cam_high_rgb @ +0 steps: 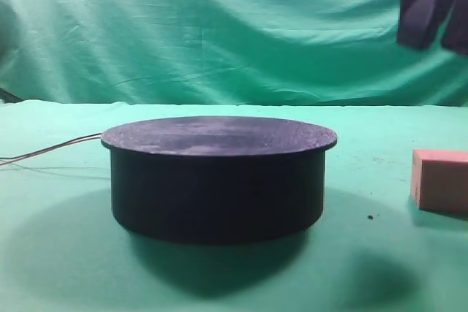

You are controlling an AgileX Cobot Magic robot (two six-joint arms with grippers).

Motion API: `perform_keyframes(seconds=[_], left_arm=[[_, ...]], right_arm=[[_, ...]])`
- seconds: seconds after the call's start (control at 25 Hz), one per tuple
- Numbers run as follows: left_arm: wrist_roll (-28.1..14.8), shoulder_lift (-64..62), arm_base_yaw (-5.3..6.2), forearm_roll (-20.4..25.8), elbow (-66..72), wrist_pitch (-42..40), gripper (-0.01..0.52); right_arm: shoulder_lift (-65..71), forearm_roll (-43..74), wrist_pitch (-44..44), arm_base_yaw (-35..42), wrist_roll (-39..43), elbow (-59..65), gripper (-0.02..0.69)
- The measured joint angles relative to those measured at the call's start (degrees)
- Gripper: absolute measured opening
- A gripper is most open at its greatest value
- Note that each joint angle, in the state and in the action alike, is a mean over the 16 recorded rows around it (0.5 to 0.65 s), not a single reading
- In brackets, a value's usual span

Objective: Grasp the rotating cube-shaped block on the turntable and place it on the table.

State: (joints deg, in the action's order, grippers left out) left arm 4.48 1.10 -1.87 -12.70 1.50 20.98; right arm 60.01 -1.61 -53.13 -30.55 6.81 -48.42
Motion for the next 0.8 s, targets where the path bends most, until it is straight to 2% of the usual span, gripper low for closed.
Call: perform_keyframes(seconds=[0.12,0.4,0.8], left_arm=[[0.00,0.00,0.00,0.00,0.00,0.00,0.000],[0.00,0.00,0.00,0.00,0.00,0.00,0.000],[0.00,0.00,0.00,0.00,0.00,0.00,0.000]], right_arm=[[-7.14,0.29,-0.29,0.00,0.66,2.13,0.007],[-20.97,0.34,2.75,0.00,1.07,7.79,0.000],[-28.70,0.39,7.64,0.07,-2.59,11.71,0.000]])
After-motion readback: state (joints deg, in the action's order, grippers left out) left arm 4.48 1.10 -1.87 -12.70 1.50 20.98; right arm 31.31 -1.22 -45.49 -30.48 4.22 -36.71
